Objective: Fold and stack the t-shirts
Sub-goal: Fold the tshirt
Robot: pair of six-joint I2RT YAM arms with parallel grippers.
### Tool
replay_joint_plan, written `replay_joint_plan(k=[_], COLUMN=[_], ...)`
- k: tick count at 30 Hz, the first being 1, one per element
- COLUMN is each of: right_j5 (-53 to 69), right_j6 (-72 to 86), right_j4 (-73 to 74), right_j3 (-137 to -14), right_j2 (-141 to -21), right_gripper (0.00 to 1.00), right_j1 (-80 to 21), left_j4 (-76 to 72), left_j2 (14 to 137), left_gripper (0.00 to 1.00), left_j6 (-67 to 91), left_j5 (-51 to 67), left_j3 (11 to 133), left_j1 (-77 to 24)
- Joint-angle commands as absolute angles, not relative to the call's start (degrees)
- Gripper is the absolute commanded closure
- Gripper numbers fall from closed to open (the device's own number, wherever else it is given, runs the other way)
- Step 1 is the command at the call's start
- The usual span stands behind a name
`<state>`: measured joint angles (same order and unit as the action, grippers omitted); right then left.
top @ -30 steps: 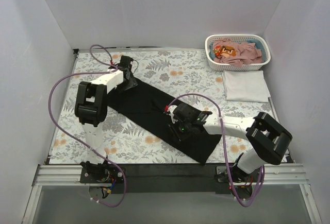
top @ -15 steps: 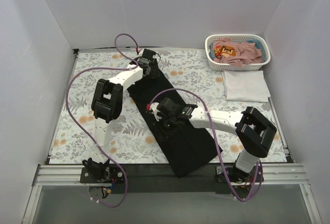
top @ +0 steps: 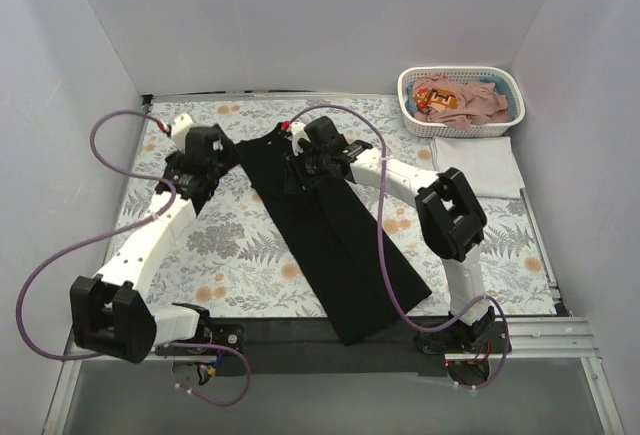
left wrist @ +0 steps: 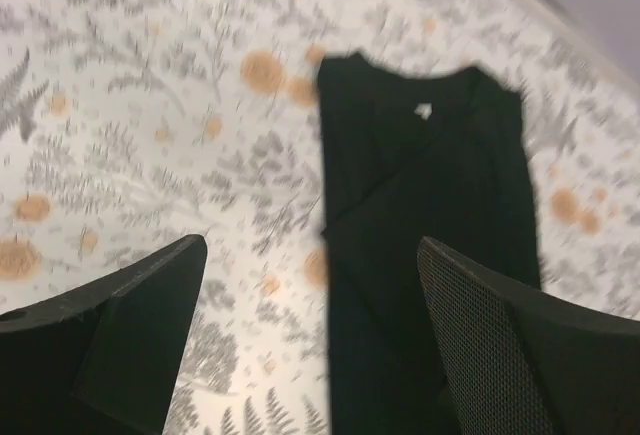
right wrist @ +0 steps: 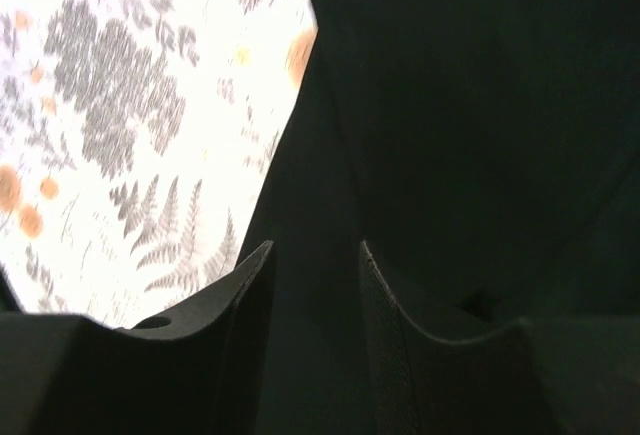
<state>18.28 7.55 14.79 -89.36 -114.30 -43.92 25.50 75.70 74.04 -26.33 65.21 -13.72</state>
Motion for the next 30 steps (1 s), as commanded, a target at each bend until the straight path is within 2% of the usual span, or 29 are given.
replay_joint_plan(k=[1, 5, 9, 16, 23, 26, 30], right_j5=[20.9, 18.0, 16.0, 11.5, 17.3, 19.2, 20.5], right_j6=[8.6, 10.2, 12.0, 18.5, 23.9, 23.6, 21.3], right_j4=[10.8, 10.0, 8.4, 7.7, 7.0, 7.0, 7.0], right_j3=[-98.2, -104.8, -107.7, -112.5, -123.5, -126.5, -118.6], right_j2=[-122.4, -129.5, -134.3, -140.7, -147.2, -144.8, -134.8], right_gripper=[0.54, 0.54, 0.54, 0.53, 0.47, 0.43, 0.43], right_j1=[-43.3, -41.8, -38.9, -30.5, -23.3, -22.1, -21.5], left_j4=[27.3, 27.4, 26.1, 22.9, 22.6, 22.6, 22.3], left_j2=[71.7, 64.9, 61.1, 62.5, 64.6, 65.0, 65.0], left_gripper=[0.14, 0.13, 0.13, 0.13, 0.12, 0.12, 0.12], left_j6=[76.6, 76.7, 75.7, 75.2, 73.5, 72.3, 71.5], left_j5=[-23.2, -21.3, -19.3, -16.9, -15.6, -14.9, -11.7], left_j3=[50.2, 41.5, 38.2, 36.9, 37.7, 38.1, 38.6], left_j1=[-15.2, -15.6, -15.6, -15.6, -15.6, -15.6, -15.6])
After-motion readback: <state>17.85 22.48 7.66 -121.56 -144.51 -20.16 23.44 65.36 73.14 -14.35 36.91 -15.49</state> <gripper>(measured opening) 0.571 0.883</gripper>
